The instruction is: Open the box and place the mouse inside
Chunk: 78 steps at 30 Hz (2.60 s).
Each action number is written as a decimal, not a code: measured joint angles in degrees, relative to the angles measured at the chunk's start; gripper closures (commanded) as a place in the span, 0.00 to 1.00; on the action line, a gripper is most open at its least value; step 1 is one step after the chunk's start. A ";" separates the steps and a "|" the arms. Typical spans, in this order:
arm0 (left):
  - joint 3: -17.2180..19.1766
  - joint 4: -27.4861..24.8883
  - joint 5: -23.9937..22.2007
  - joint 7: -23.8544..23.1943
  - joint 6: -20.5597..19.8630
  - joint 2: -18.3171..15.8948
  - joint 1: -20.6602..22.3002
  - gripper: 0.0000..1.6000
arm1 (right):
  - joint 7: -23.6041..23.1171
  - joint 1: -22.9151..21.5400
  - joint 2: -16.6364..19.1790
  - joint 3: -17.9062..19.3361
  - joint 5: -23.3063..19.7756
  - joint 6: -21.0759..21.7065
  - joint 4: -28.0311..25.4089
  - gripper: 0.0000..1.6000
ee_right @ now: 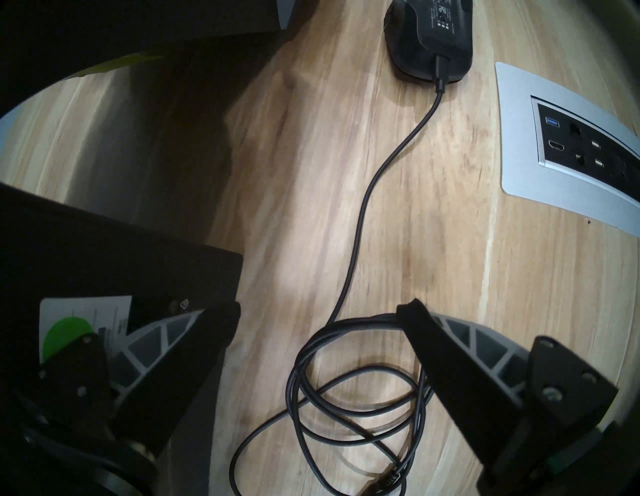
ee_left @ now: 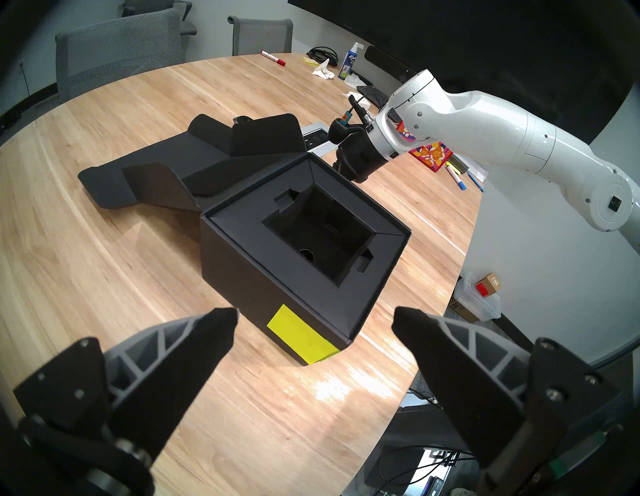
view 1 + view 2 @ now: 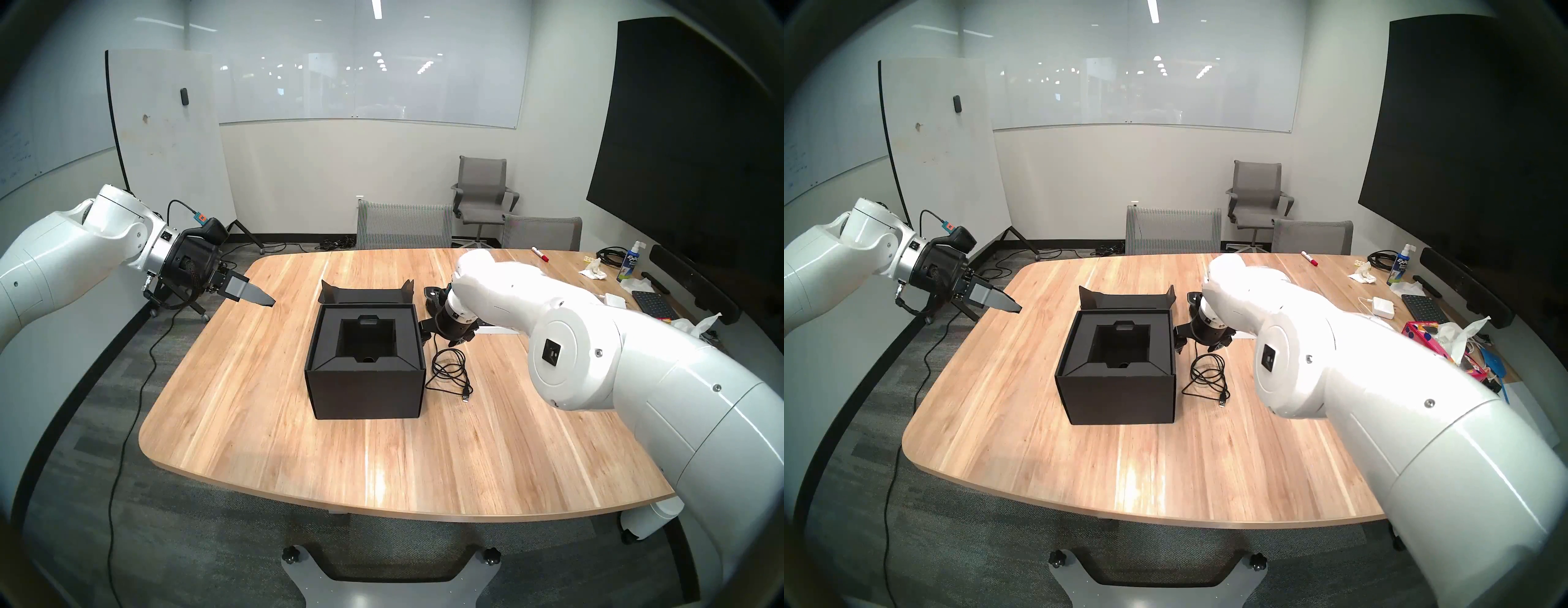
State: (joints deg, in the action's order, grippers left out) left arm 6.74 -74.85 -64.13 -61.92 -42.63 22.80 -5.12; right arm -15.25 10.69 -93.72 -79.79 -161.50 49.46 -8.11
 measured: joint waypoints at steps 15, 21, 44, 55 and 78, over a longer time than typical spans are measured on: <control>-0.02 0.00 -0.01 -0.04 0.04 0.00 0.00 0.00 | 1.38 0.89 -0.01 2.02 -0.83 1.09 -0.08 0.00; -0.03 0.00 -0.01 -0.05 0.05 0.00 0.01 0.00 | 2.11 0.95 0.00 2.66 -1.10 2.55 -0.09 0.00; -0.06 0.00 -0.02 -0.09 0.07 0.00 0.03 0.00 | 5.06 0.88 0.56 5.00 -2.24 5.63 -0.01 0.02; -0.08 0.00 -0.02 -0.10 0.08 0.00 0.05 0.00 | 6.59 0.81 0.66 6.16 -2.77 5.64 -0.12 0.00; -0.12 0.02 -0.02 -0.12 0.09 0.00 0.09 0.00 | 10.28 -2.72 0.38 7.77 -3.41 5.64 -4.07 0.00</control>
State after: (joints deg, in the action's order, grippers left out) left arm 6.62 -74.83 -64.15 -62.05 -42.54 22.81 -5.03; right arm -4.97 7.97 -93.34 -72.02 -164.91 55.10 -12.19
